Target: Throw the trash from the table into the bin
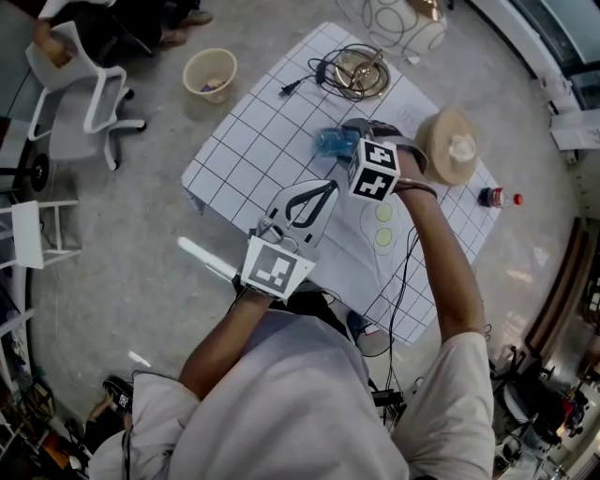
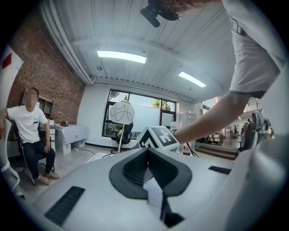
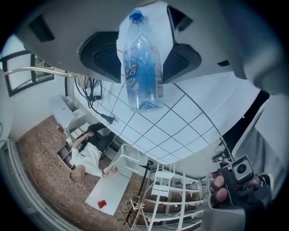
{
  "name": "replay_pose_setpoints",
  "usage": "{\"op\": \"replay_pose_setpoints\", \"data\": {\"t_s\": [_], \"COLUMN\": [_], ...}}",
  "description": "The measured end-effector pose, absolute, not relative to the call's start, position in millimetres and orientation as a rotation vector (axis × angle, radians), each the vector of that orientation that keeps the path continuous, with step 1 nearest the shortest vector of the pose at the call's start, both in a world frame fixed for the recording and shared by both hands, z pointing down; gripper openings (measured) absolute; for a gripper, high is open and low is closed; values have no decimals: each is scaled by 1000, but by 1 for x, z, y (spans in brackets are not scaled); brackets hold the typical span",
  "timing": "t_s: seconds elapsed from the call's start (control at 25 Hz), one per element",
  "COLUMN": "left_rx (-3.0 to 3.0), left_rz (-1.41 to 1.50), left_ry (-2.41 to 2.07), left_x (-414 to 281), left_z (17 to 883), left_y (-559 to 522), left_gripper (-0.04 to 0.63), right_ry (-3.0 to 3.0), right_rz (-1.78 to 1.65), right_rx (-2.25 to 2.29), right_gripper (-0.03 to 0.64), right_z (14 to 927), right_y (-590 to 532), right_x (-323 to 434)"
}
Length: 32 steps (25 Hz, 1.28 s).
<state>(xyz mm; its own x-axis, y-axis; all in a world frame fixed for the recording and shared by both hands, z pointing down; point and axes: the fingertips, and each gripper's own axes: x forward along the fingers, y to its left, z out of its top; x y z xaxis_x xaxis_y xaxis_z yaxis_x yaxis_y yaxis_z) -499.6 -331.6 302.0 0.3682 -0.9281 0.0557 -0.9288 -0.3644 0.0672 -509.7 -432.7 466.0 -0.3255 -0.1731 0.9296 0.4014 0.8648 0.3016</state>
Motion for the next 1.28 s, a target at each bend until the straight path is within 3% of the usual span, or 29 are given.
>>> {"op": "replay_pose_setpoints", "data": {"t_s": [1.28], "left_rx": [2399], "left_rz": [-16], "left_ry": [-1739], "left_x": [-524], "left_z": [332], "left_y": [-339], "left_gripper": [6], "right_ry": [-1806], "right_rz": [-512], "right_rx": [-86], "right_gripper": [296], "right_z": [496], "right_y": [-436], "right_x": [-519]}}
